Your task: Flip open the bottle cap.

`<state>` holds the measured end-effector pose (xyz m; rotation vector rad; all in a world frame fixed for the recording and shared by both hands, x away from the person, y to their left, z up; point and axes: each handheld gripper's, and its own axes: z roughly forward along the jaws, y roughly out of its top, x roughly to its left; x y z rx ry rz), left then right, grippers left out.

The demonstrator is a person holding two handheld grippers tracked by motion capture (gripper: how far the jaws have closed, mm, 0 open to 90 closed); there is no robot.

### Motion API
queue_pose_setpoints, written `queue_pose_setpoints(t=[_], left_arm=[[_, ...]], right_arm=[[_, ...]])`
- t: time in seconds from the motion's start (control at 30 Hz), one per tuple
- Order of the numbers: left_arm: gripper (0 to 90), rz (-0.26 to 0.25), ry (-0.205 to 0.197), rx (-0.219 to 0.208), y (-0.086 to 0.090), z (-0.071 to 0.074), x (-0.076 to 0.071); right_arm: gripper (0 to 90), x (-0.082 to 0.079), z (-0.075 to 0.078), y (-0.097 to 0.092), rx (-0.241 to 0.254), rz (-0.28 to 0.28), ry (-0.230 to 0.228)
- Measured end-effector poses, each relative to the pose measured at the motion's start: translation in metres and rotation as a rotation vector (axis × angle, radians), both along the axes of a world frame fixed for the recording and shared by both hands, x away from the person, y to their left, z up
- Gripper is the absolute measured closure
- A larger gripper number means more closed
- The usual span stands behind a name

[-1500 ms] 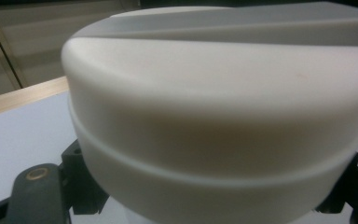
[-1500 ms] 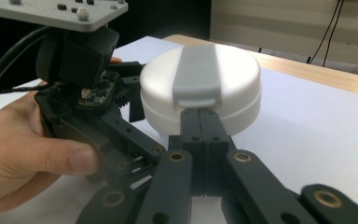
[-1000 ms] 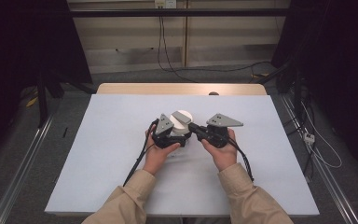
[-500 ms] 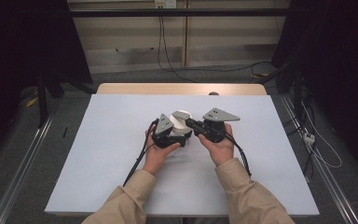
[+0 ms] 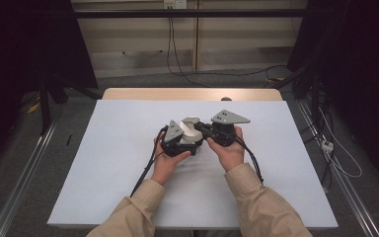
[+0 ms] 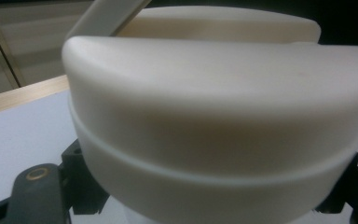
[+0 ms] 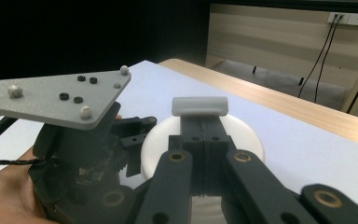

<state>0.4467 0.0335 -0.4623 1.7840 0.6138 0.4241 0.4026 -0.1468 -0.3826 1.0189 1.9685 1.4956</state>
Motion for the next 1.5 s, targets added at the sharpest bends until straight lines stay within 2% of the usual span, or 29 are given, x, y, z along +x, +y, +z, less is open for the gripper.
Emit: queue_pose_setpoints(t=[1.37, 1.5], left_arm=[[18.5, 0.005, 0.005, -0.013, 0.000, 0.000, 0.001], [18.5, 0.002, -0.004, -0.001, 0.001, 0.000, 0.001]], right_arm=[[90.0, 0.021, 0.013, 0.018, -0.028, -0.006, -0.039], [90.0, 0.022, 0.012, 0.020, -0.033, -0.007, -0.036]])
